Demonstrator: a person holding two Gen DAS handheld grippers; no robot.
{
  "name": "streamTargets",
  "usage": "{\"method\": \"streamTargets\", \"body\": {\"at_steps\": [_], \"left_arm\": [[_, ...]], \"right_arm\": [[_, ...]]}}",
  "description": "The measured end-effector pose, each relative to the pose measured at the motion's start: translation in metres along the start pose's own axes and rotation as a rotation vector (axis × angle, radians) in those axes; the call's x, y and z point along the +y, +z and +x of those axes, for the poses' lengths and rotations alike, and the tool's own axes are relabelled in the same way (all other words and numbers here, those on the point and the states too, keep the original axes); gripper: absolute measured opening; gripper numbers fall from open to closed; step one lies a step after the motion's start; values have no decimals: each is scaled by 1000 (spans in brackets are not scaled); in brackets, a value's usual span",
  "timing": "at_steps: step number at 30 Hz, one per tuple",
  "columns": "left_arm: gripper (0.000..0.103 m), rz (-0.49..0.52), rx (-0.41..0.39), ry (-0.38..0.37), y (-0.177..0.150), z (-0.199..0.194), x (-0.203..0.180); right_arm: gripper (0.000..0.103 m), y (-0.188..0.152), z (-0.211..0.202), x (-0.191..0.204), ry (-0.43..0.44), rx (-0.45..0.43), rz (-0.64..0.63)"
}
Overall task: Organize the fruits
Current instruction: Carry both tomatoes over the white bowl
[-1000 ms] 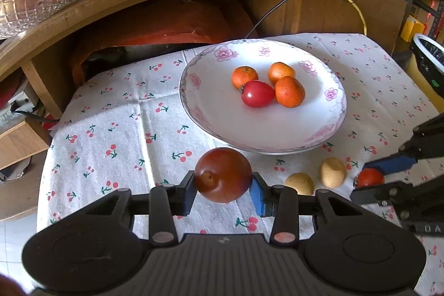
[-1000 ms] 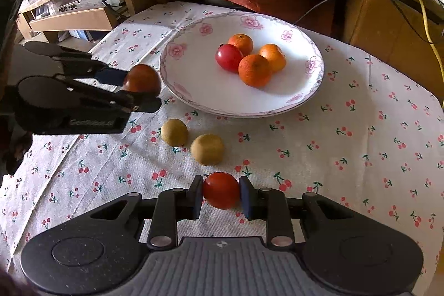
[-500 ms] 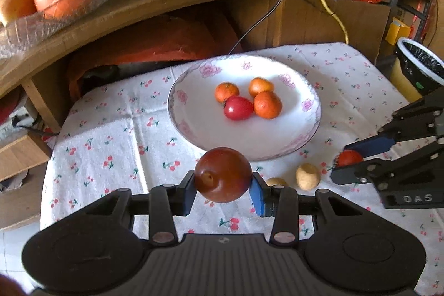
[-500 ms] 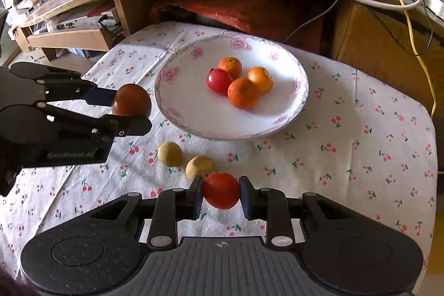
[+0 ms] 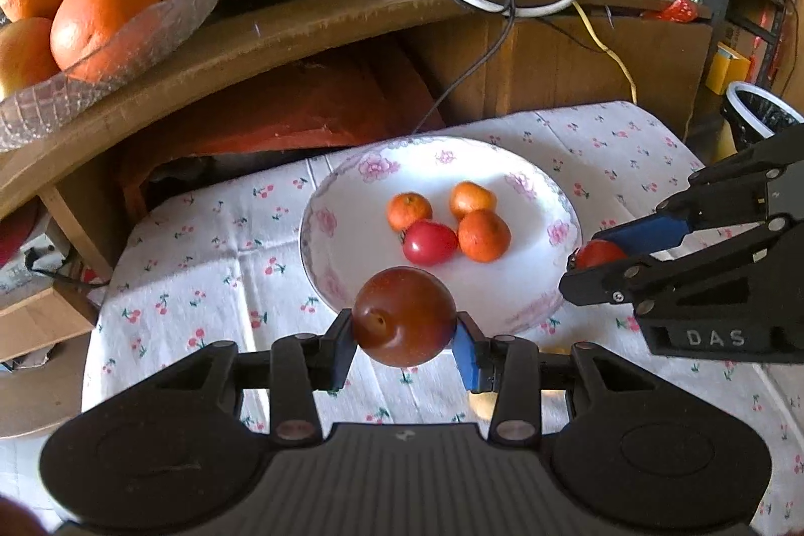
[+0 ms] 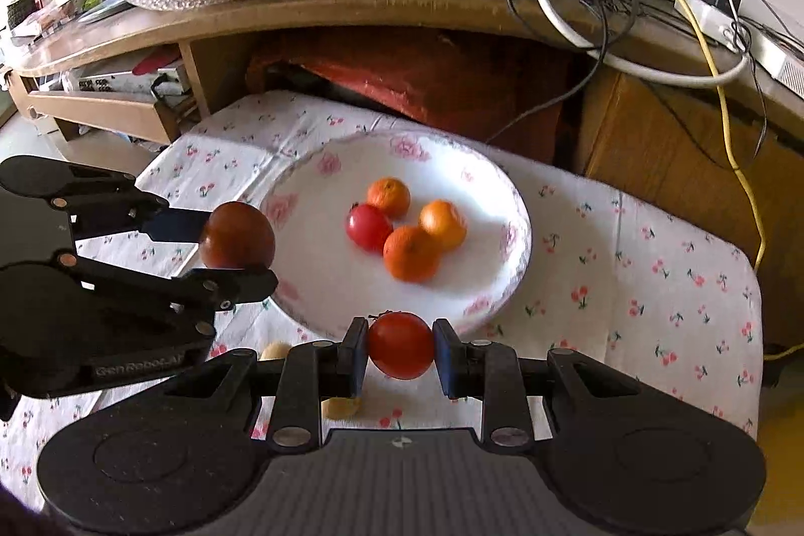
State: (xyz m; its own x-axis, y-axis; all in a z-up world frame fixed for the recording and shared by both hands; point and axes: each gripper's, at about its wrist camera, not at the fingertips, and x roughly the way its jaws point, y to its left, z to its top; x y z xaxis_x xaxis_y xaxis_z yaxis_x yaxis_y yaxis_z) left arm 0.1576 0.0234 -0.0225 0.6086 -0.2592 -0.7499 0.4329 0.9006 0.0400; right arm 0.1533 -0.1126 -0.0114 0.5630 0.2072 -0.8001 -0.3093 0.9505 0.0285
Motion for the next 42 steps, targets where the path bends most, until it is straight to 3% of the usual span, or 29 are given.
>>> {"method": "streamTargets", "body": {"at_steps": [42], "left_arm": [[48,30,24,68,18,41,-2]], "right_arm": [[23,14,43,2,-38,35,-52]]}}
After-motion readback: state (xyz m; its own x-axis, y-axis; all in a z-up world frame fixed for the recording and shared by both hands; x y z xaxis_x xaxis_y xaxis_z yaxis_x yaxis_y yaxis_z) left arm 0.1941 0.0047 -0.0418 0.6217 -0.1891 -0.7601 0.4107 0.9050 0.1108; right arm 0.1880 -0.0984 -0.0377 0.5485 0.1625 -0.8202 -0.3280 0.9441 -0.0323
